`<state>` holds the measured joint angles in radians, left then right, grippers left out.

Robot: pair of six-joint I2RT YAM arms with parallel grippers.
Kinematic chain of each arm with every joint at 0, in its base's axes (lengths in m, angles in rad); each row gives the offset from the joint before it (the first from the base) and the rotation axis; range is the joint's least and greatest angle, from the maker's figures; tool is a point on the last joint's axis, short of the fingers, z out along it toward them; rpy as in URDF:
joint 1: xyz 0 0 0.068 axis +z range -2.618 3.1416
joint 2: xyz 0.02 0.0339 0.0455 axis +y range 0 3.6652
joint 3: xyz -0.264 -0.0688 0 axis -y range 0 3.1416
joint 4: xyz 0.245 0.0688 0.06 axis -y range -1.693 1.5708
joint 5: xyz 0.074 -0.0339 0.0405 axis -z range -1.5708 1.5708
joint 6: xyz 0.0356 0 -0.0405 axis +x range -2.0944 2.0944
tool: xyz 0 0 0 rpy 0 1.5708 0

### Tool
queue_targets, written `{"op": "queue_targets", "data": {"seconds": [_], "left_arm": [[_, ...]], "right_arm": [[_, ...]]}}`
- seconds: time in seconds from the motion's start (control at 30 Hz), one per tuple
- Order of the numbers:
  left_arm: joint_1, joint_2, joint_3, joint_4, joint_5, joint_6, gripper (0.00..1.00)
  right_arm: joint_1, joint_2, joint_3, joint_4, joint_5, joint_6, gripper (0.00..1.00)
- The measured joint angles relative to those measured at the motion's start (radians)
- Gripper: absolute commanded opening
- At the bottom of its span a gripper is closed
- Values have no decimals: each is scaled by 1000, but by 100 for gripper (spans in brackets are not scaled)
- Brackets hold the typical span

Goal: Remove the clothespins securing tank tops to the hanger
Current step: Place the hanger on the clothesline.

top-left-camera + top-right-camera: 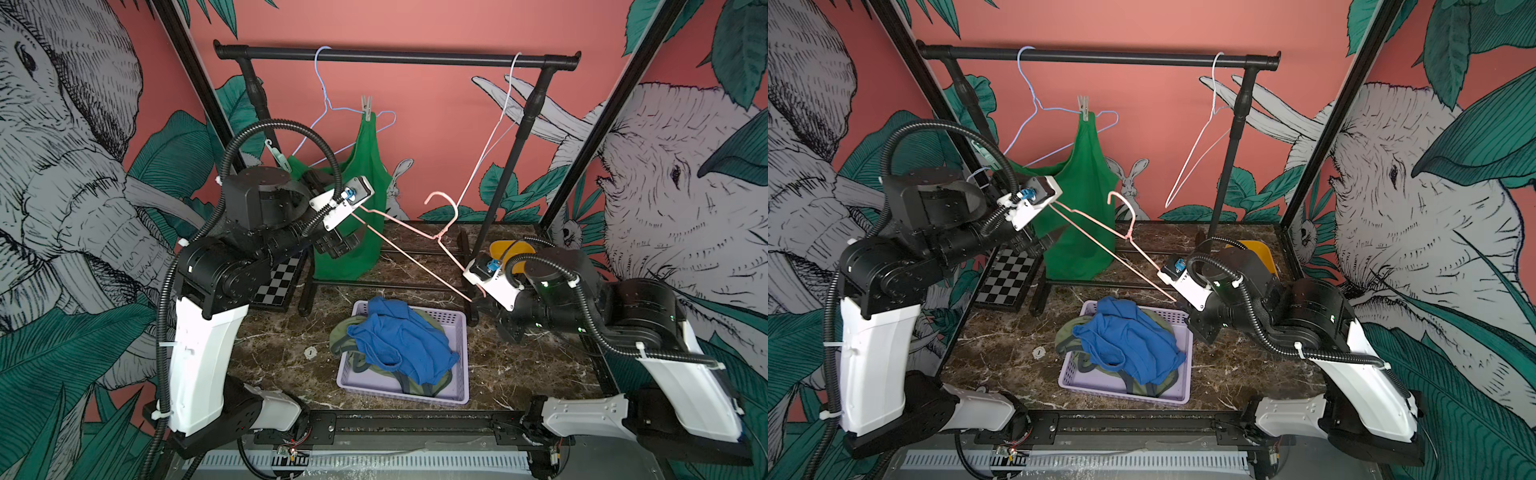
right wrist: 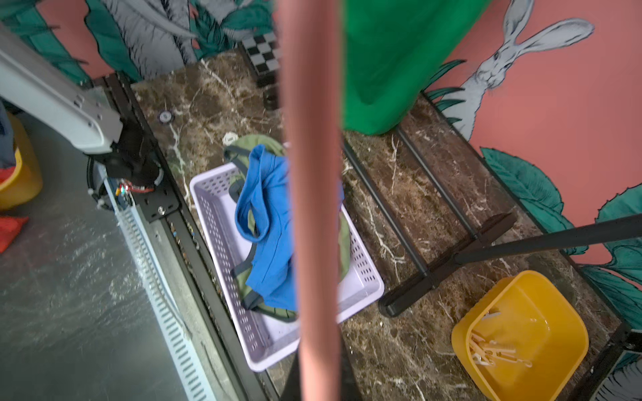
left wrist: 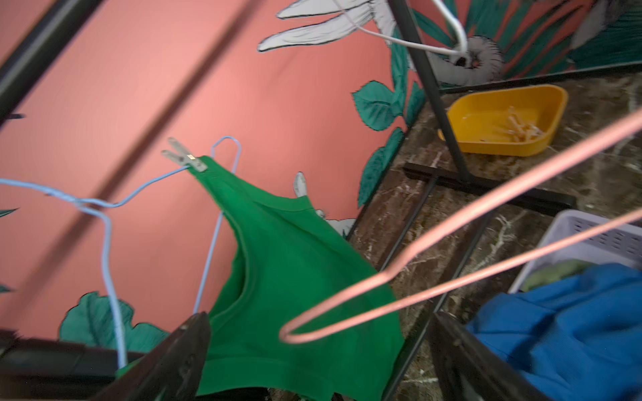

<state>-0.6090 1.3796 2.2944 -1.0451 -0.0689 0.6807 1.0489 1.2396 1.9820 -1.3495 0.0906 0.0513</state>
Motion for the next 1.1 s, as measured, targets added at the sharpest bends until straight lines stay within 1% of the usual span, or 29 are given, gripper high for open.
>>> {"op": "queue_targets", "data": {"seconds": [0.13,0.27,0.4,0.47,0.53,0.67,0.83,0.97,1.1], "left_arm": [[0,-12,3,48,-103,-25,99],[0,-26,3,69,-163,-26,99],[0,-49,0,63,-147,-26,99],[0,-74,-23,58,-117,-27,99],[0,-100,-57,53,-85,-35,99],[0,-137,-142,48,-5,-62,99],[0,-137,-225,48,73,-95,99],[0,-131,-258,47,121,-112,99],[0,-134,-272,48,153,-117,99]], "right_arm": [[0,128,184,-20,69,67,0],[-4,244,324,-37,119,117,0],[-37,360,480,-63,129,173,0],[-84,421,573,-79,114,206,0],[-133,463,633,-81,92,235,0],[-220,509,666,-69,26,290,0],[-264,536,658,0,10,321,0],[-265,536,624,118,39,321,0],[-269,543,636,202,88,312,0]]}}
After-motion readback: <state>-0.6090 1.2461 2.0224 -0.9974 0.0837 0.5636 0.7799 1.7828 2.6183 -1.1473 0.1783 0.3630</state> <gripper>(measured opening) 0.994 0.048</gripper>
